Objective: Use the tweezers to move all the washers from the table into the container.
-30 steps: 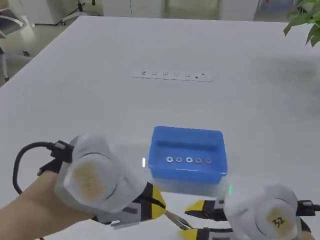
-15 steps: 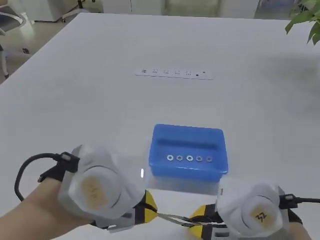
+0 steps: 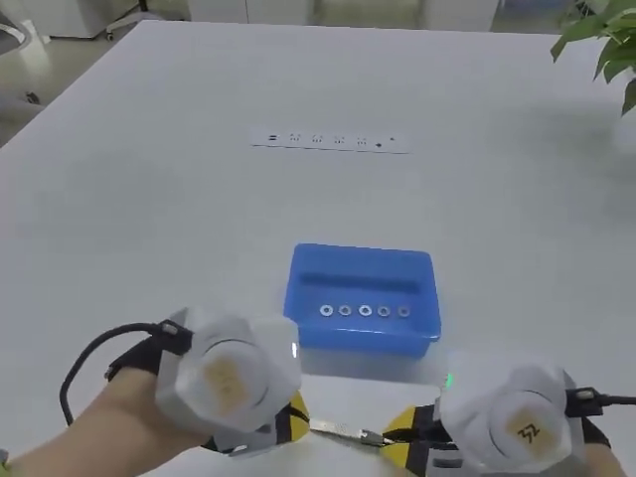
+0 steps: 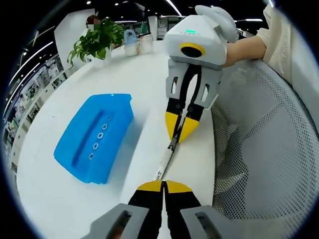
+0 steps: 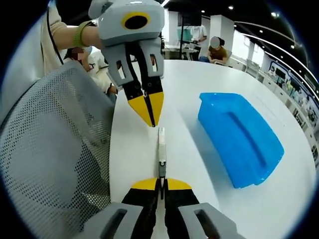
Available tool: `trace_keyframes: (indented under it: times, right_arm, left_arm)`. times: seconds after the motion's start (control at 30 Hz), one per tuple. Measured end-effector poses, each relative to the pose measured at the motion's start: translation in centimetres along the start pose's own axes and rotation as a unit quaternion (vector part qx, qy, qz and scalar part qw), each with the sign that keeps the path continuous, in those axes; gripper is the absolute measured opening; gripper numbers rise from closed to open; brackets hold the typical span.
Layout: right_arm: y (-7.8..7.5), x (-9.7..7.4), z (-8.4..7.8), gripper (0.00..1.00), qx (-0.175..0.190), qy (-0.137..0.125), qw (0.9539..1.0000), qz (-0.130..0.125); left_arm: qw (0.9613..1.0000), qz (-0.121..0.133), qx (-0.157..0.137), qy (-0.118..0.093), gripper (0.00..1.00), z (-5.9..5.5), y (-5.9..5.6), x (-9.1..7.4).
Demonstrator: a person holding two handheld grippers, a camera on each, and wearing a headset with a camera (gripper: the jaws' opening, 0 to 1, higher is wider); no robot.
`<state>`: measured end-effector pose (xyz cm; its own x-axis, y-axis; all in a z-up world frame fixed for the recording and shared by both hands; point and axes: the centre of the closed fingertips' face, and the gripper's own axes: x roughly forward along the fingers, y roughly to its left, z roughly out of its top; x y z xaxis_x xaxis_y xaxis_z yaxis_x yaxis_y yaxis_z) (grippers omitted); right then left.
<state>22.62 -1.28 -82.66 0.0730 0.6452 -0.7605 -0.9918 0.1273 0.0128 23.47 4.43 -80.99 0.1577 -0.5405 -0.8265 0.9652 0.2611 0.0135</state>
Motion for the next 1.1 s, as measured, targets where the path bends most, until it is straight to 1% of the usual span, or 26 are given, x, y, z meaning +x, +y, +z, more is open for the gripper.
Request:
trace_keyframes:
  times: [0.03, 0.13, 0.23, 0.27, 0.33, 0.37, 0.4, 0.43, 0.47, 0.5, 0.53, 0.63, 0.67, 0.7, 0.73, 0.77, 0.8, 0.83, 0.87, 0.9, 0.93, 0.97, 1.0, 1.03, 1.07, 1.1]
  right_arm:
    - [0.0, 0.1, -0.1, 0.0, -0.002, 0.005, 1.0, -0.002]
    - [-0.2, 0.1, 0.0, 0.0, -0.012, 0.005, 0.9999, -0.004]
    - [-0.6, -0.1, -0.2, 0.0, -0.035, 0.012, 0.9992, -0.015]
    - [-0.6, -0.1, -0.2, 0.0, -0.036, 0.013, 0.9991, -0.016]
    - [-0.8, -0.5, 0.1, 0.0, -0.06, 0.008, 0.9979, -0.023]
    - [-1.2, -0.8, 0.3, 0.0, -0.082, 0.008, 0.9959, -0.038]
    - [-1.3, -1.0, 0.4, 0.0, -0.099, 0.015, 0.994, -0.044]
    - [-1.3, -1.3, 0.6, 0.0, -0.134, 0.019, 0.9895, -0.051]
    - [-1.4, -1.5, 0.8, 0.0, -0.153, 0.021, 0.9864, -0.056]
    - [-1.2, -1.8, 0.8, 0.0, -0.173, 0.03, 0.9827, -0.059]
    - [-1.1, -2.0, 0.9, 0.0, -0.187, 0.03, 0.9802, -0.058]
    - [-0.5, -2.2, 1.0, 0.0, -0.212, 0.037, 0.9752, -0.051]
    - [-0.5, -2.3, 1.2, 0.0, -0.231, 0.037, 0.9709, -0.052]
    - [-0.5, -2.3, 1.2, 0.0, -0.242, 0.041, 0.9678, -0.056]
    - [-0.4, -2.3, 1.0, 0.0, -0.248, 0.048, 0.966, -0.055]
    - [-0.4, -2.3, 1.0, 0.0, -0.256, 0.051, 0.9637, -0.057]
    - [-0.4, -2.4, 1.1, 0.0, -0.264, 0.052, 0.961, -0.061]
    - [-0.3, -2.4, 1.2, 0.0, -0.266, 0.052, 0.9606, -0.06]
    - [-0.3, -2.4, 1.3, 0.0, -0.275, 0.052, 0.958, -0.061]
    - [-0.5, -2.5, 1.5, 0.0, -0.286, 0.053, 0.9545, -0.065]
    - [-0.5, -2.5, 1.5, 0.0, -0.294, 0.057, 0.952, -0.064]
    - [-0.5, -2.5, 1.5, 0.0, -0.3, 0.059, 0.9499, -0.063]
    - [-0.7, -2.5, 1.5, 0.0, -0.309, 0.064, 0.9465, -0.069]
    - [-0.9, -2.6, 1.5, 0.0, -0.313, 0.066, 0.9446, -0.074]
    - [-1.0, -2.5, 1.5, 0.0, -0.308, 0.066, 0.9462, -0.072]
    - [-1.1, -2.5, 1.3, 0.0, -0.296, 0.064, 0.9505, -0.07]
  left_arm:
    - [1.0, 0.002, 0.0, 0.003, 0.0, -0.2, 0.0, 0.2]
    - [1.0, 0.001, -0.004, 0.005, 0.0, -0.3, -0.2, 0.1]
    - [0.9999, 0.011, -0.005, -0.002, 0.0, -0.4, 0.0, -0.2]
    - [0.9998, 0.016, -0.008, -0.007, 0.0, -0.5, 0.2, -0.3]
    - [0.9994, 0.02, -0.024, -0.018, 0.0, -0.6, 0.5, -0.4]
    - [0.9992, 0.021, -0.028, -0.021, 0.0, -0.7, 0.5, -0.5]
    - [0.9985, 0.023, -0.042, -0.027, 0.0, -0.7, 0.7, -0.5]
    - [0.9981, 0.023, -0.049, -0.029, 0.0, -0.8, 0.7, -0.5]
    - [0.9977, 0.02, -0.056, -0.031, 0.0, -0.9, 0.7, -0.6]
    - [0.9974, 0.019, -0.062, -0.032, 0.02, -0.9, 0.8, -0.6]
    - [0.9968, 0.019, -0.07, -0.032, 0.05, -1.0, 1.0, -0.5]
    - [0.9963, 0.015, -0.079, -0.028, 0.1, -1.0, 1.5, -0.3]
    - [0.9963, 0.013, -0.081, -0.028, 0.1, -0.9, 1.7, -0.1]
    - [0.9962, 0.006, -0.081, -0.03, 0.1, -0.7, 1.7, 0.1]
    - [0.996, -0.006, -0.084, -0.03, 0.1, -0.5, 1.5, 0.3]
    - [0.9954, -0.025, -0.089, -0.027, 0.1, -0.4, 1.0, 0.5]
    - [0.9949, -0.039, -0.09, -0.025, 0.1, -0.4, 0.7, 0.7]
    - [0.9939, -0.055, -0.094, -0.021, 0.1, -0.4, 0.3, 1.0]
    - [0.9935, -0.067, -0.091, -0.013, 0.1, -0.6, 0.0, 1.3]
    - [0.9942, -0.066, -0.085, -0.009, 0.09, -0.7, 0.1, 1.5]
    - [0.993, -0.083, -0.083, -0.015, 0.06, -0.5, -0.5, 1.4]
    - [0.9931, -0.076, -0.087, -0.017, 0.05, -0.3, 0.1, 1.7]
    - [0.9925, -0.08, -0.091, -0.015, 0.05, -0.3, 0.1, 1.7]
    - [0.9926, -0.081, -0.088, -0.018, 0.04, -0.2, 0.1, 1.8]
    - [0.9929, -0.083, -0.084, -0.016, 0.04, -0.2, 0.0, 1.8]
    - [0.9937, -0.085, -0.072, -0.011, 0.03, -0.3, -0.1, 1.8]
